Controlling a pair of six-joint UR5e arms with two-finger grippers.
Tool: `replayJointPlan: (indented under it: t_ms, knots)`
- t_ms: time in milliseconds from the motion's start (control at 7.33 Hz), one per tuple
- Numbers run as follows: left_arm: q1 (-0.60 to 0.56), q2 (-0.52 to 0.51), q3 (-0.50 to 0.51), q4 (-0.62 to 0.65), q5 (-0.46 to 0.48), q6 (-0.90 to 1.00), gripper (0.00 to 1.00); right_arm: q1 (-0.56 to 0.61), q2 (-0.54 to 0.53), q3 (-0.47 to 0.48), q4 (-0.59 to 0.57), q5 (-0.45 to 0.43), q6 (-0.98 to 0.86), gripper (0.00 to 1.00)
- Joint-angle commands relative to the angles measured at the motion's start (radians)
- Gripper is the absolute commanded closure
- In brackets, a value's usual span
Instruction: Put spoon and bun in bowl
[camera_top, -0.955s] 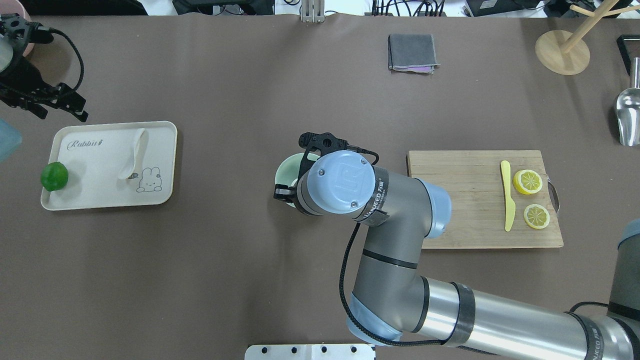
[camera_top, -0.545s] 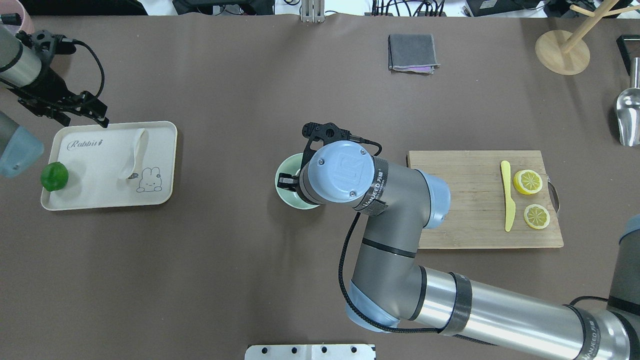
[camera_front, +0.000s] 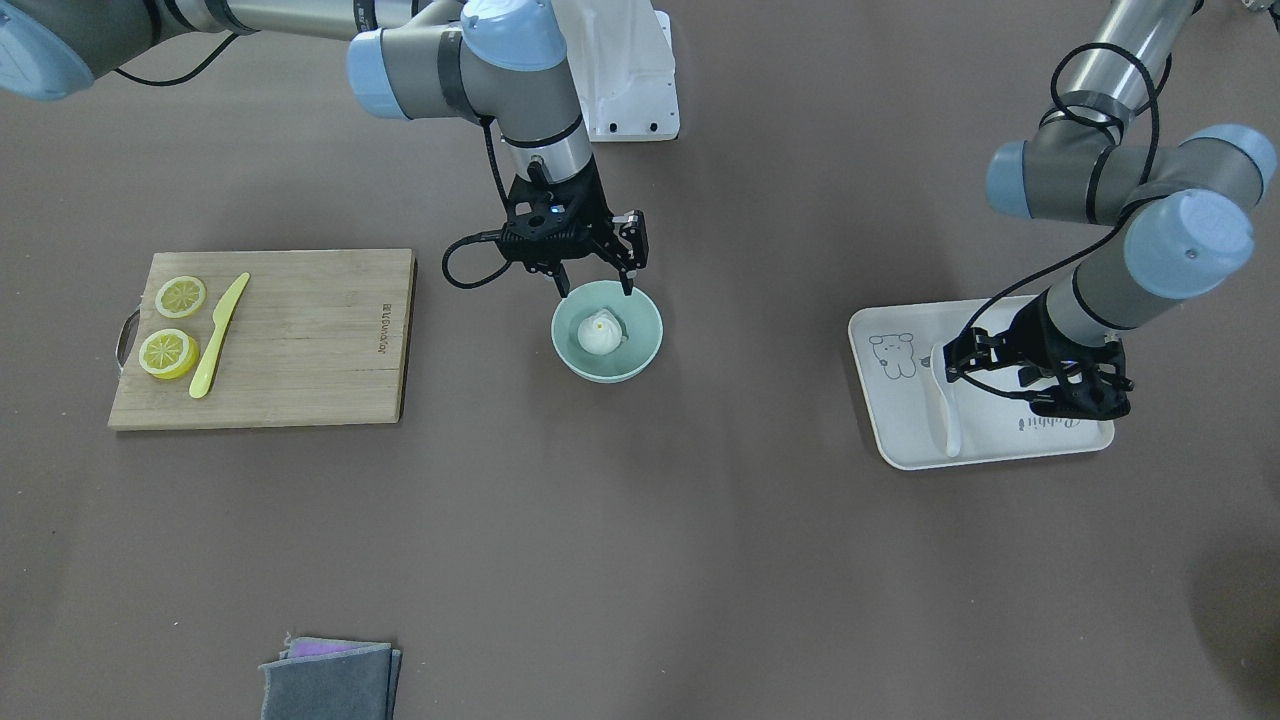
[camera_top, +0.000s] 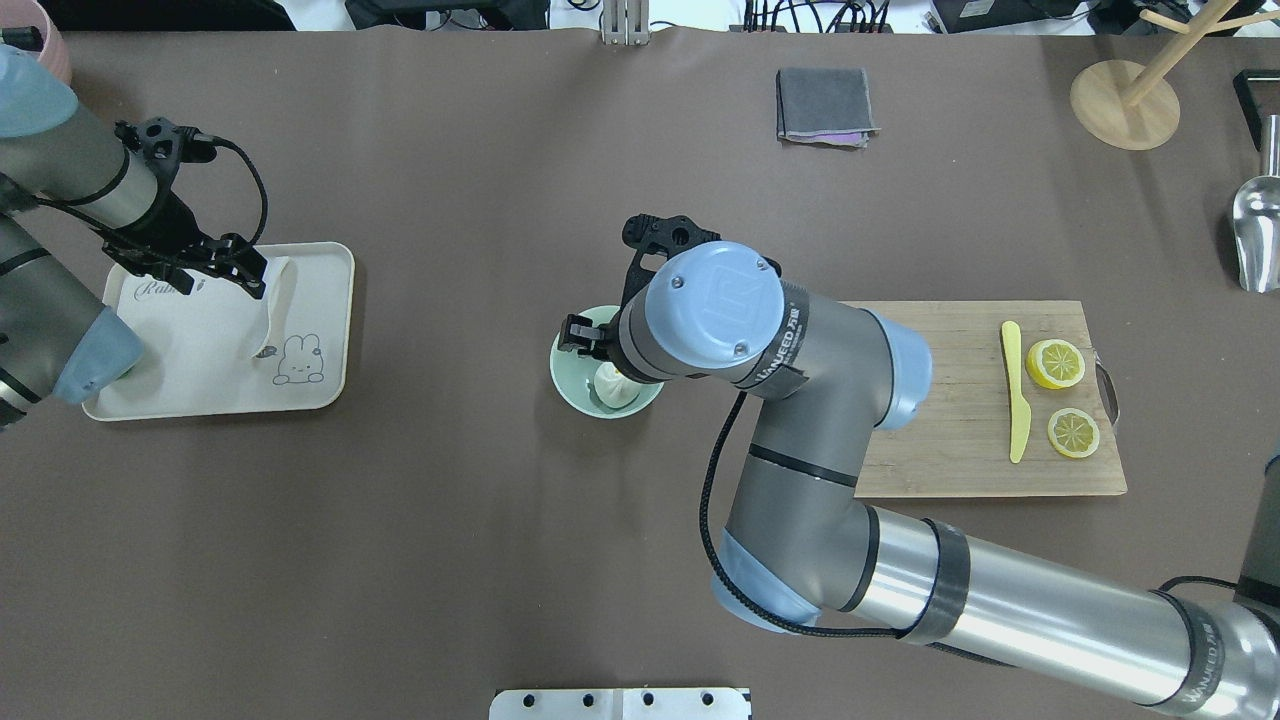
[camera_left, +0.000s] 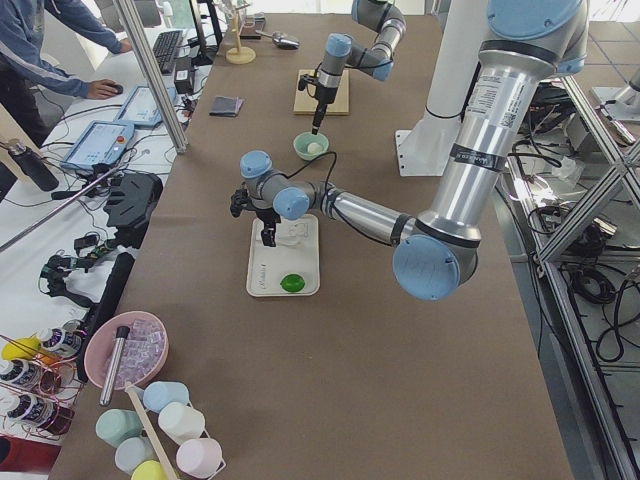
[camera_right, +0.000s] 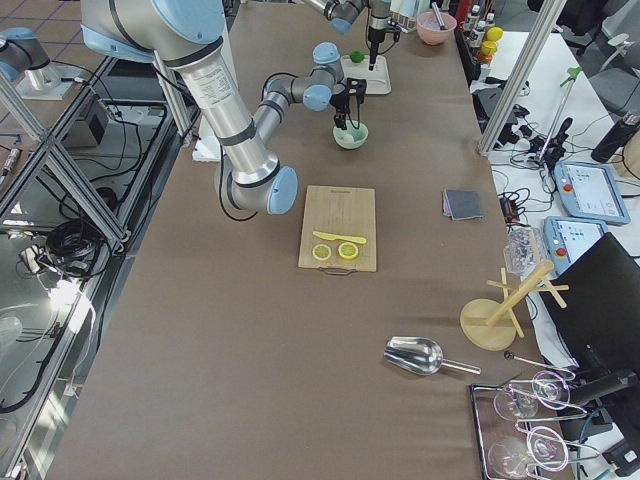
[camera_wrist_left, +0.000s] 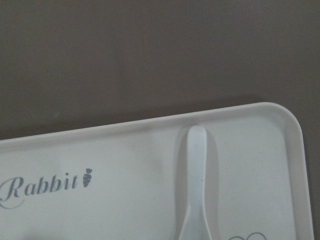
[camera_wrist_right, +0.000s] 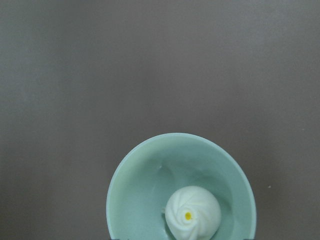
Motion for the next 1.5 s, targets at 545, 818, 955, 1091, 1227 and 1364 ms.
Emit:
replayJointPlan:
  t_ms: [545, 818, 955, 1091, 1227, 1364]
  knots:
    - [0.050, -0.037, 0.081, -0.062, 0.056, -0.003, 0.50, 0.127, -0.223, 0.168, -0.004, 0.121, -0.129, 0.00]
    - [0.050, -0.037, 0.094, -0.084, 0.056, -0.003, 0.78, 0.148, -0.239, 0.174, -0.004, 0.150, -0.131, 0.00]
    - [0.050, -0.038, 0.095, -0.084, 0.056, -0.003, 0.93, 0.154, -0.248, 0.182, -0.004, 0.157, -0.131, 0.00]
    - [0.050, -0.043, 0.094, -0.084, 0.054, -0.004, 1.00, 0.162, -0.266, 0.204, -0.004, 0.166, -0.134, 0.00]
    - [0.050, -0.064, 0.082, -0.081, 0.048, -0.009, 1.00, 0.192, -0.298, 0.233, -0.005, 0.201, -0.151, 0.00]
    - [0.050, -0.092, 0.056, -0.076, 0.045, -0.045, 1.00, 0.228, -0.336, 0.253, -0.004, 0.236, -0.204, 0.00]
